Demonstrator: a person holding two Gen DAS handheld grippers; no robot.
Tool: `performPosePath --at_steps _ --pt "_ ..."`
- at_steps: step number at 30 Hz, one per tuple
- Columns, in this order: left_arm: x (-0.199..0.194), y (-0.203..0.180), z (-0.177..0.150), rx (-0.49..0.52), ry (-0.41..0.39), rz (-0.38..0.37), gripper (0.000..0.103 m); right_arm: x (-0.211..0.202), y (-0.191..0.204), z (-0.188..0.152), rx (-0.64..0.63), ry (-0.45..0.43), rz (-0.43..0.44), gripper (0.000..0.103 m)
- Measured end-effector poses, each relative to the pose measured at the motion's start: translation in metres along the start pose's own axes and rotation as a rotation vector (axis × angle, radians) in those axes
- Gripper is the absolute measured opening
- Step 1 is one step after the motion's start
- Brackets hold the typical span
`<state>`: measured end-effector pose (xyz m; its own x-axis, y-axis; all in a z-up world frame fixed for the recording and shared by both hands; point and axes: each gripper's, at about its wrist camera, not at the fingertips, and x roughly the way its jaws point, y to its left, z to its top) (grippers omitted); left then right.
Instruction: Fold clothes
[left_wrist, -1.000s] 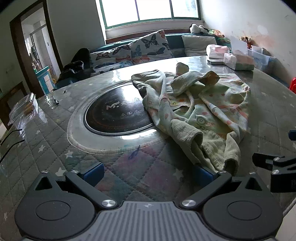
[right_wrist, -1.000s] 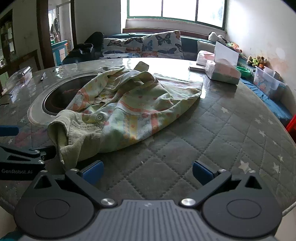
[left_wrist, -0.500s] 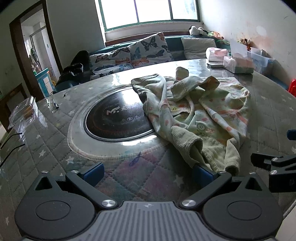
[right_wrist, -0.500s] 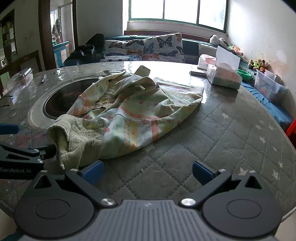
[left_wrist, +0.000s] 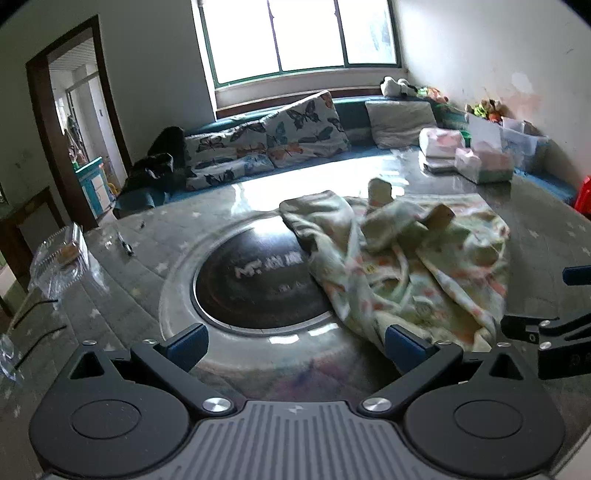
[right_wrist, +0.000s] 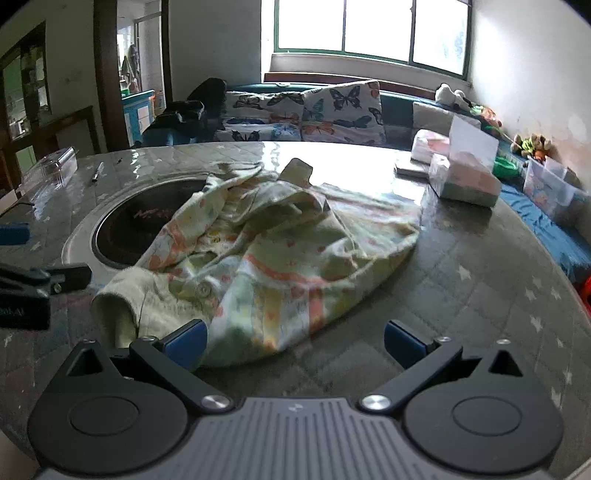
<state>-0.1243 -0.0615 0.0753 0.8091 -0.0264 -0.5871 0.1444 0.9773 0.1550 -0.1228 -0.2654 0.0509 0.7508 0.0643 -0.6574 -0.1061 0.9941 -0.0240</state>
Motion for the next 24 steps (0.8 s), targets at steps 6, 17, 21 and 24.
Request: performPosePath --at_steps 6,17,21,24 --pt "0.025 -0.004 0.013 0.033 0.002 -0.005 0.103 0.023 -0.004 0.021 -0.017 -0.01 -0.012 0.101" --pt "0.068 -0.02 0.043 0.087 -0.042 -0.066 0.099 0.073 -0.025 0.055 0.028 0.011 -0.006 0.085" --pt "0.086 -0.026 0.056 0.105 -0.037 -0.092 0.091 0.091 -0.028 0.065 0.029 0.02 0.005 0.078" --pt "0.103 -0.032 0.062 0.129 -0.016 -0.089 0.087 0.103 -0.029 0.073 0.035 0.02 0.021 0.073"
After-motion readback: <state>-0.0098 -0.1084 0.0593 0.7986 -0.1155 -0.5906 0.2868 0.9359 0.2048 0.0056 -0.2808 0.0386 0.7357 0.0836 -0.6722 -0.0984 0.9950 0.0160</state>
